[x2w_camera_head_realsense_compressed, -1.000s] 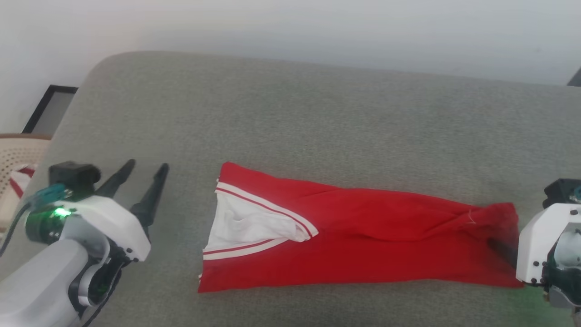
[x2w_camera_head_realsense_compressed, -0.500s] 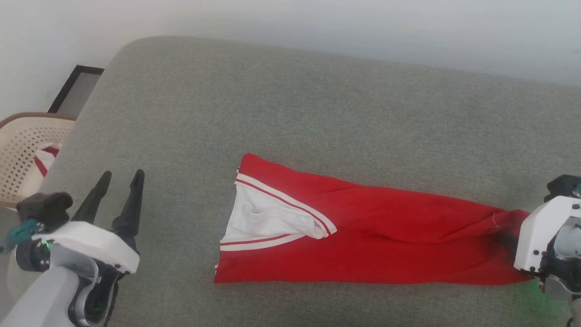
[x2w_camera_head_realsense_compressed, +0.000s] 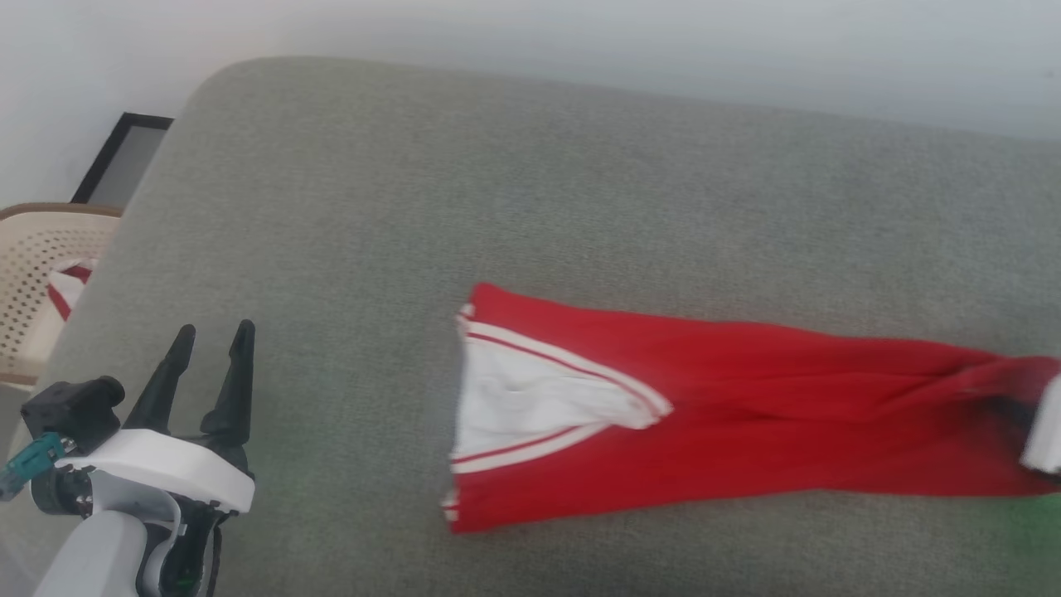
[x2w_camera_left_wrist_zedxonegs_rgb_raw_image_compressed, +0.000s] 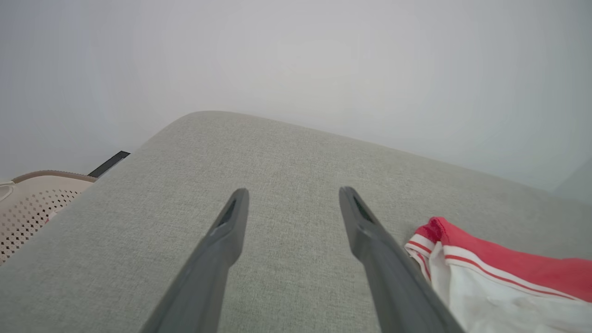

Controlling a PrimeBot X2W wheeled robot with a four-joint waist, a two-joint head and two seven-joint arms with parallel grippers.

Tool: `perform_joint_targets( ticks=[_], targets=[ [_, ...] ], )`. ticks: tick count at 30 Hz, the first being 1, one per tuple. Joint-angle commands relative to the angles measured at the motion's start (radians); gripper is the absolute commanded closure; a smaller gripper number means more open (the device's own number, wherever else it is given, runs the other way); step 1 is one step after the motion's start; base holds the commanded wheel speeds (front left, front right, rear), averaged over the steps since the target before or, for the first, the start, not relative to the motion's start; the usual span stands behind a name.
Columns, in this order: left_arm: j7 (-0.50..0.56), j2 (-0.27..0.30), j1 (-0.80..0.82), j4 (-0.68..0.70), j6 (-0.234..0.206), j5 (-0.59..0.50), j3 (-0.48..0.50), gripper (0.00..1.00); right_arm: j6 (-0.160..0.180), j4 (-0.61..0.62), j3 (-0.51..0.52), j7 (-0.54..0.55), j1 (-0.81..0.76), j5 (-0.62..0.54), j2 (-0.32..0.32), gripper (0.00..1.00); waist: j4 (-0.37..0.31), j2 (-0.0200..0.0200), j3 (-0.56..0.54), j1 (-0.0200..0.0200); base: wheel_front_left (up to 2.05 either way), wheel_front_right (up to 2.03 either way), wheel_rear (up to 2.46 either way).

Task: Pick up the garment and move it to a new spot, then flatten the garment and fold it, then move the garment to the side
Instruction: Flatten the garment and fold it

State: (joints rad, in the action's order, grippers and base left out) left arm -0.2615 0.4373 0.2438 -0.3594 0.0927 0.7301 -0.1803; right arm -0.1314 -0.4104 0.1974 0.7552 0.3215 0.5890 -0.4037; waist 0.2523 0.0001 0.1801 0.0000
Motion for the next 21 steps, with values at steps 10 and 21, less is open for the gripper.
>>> perform_joint_targets(
  ticks=[10,21],
  targets=[
    [-0.004,-0.044,0.004,-0.013,0.033,-0.052,0.047,0.00,0.001,-0.021,0.102,-0.032,0.012,-0.087,-0.107,1.00,-0.056,-0.0001,0.025,0.0000,0.00,0.00,0.00],
    [-0.004,-0.049,0.007,-0.012,0.038,-0.052,0.051,0.00,0.001,0.254,-0.059,0.032,-0.033,0.068,-0.067,1.00,-0.069,-0.0001,0.015,0.0000,0.00,0.00,0.00]
  ],
)
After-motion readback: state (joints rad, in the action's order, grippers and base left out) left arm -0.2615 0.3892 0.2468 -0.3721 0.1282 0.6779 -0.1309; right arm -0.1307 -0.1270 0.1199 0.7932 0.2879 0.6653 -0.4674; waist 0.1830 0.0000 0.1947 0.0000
